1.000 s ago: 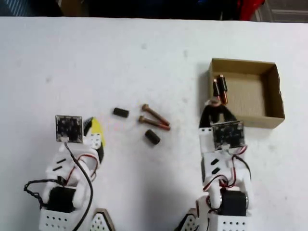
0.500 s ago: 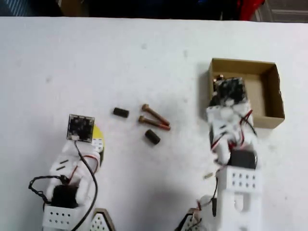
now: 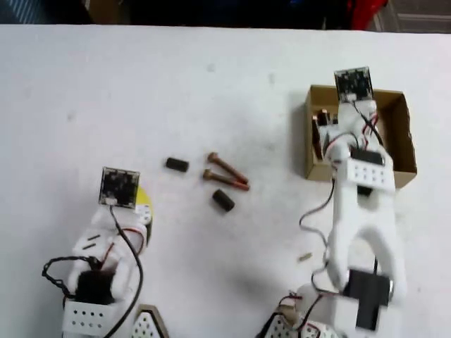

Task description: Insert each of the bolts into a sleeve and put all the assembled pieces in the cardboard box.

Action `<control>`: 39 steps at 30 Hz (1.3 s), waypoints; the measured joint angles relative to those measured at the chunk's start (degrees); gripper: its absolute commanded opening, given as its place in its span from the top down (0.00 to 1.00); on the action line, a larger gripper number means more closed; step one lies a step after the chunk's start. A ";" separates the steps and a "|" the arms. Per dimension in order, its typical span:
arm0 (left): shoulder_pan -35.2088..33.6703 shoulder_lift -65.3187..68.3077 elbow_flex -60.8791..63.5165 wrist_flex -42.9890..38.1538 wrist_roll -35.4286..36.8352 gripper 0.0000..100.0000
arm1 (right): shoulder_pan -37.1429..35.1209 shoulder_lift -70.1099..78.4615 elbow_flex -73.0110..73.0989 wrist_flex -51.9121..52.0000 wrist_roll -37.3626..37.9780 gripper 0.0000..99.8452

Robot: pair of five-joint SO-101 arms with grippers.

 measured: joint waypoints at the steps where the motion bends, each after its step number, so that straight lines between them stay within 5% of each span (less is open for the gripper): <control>1: 0.00 0.00 0.00 0.00 0.00 0.98 | 0.00 2.90 -2.29 -0.09 0.00 0.98; 20: 0.00 0.00 0.00 0.00 -0.35 0.98 | 2.11 40.18 -40.26 11.43 0.00 0.98; 29: 0.00 0.00 0.00 0.00 -0.35 0.98 | 2.02 43.69 -43.69 11.43 0.00 0.81; 39: 0.00 0.00 0.00 0.00 -0.53 0.98 | 1.67 43.69 -43.87 11.60 0.00 0.88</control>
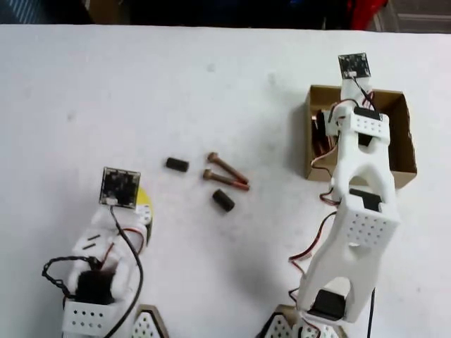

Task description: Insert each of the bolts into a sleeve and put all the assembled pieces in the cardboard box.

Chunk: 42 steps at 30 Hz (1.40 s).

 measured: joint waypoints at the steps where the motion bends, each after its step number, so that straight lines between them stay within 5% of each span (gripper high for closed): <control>1: 0.00 0.00 0.00 0.00 0.00 0.98 | 0.00 0.00 0.00 0.18 0.00 0.89; 16: 0.00 0.00 0.00 0.00 0.00 0.98 | -7.74 -19.08 0.00 22.24 0.00 0.89; 42: 0.00 0.00 0.00 0.00 0.00 0.98 | -35.43 -54.33 0.00 53.10 0.00 0.89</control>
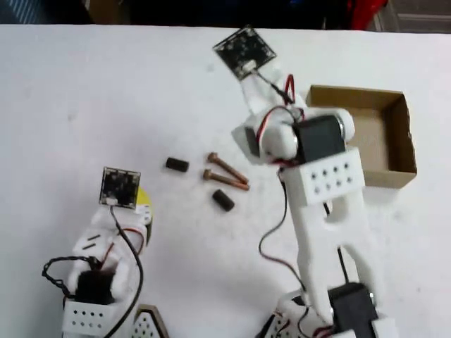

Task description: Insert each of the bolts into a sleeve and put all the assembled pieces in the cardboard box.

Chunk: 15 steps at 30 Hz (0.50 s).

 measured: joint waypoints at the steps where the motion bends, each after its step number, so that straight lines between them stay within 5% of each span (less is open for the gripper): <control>1: 0.00 0.00 0.00 0.00 0.00 0.98 | -0.88 -0.70 0.00 0.79 0.00 0.89; 15: 0.00 0.00 0.00 0.00 0.00 0.98 | -1.49 -2.37 13.01 3.43 -0.09 0.89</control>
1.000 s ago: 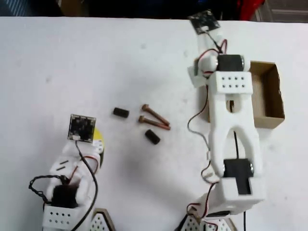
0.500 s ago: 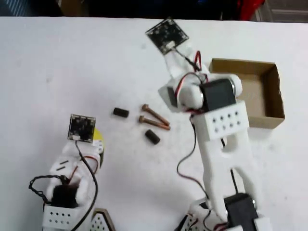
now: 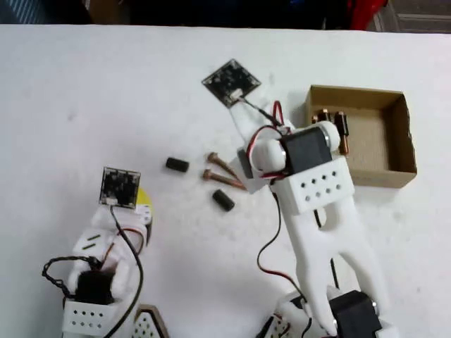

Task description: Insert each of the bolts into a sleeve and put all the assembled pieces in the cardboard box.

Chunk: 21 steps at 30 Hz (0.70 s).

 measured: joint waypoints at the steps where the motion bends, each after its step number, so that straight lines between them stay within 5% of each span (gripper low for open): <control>1: 0.00 0.00 0.00 0.00 0.00 0.98 | 0.00 0.00 0.97 0.00 0.00 0.89; 9: 0.00 0.00 0.00 0.00 0.00 0.98 | -1.05 -1.58 2.64 0.35 0.00 0.89; 21: 0.00 0.00 0.00 0.00 0.00 0.98 | -7.30 -23.21 18.90 -2.20 0.00 0.89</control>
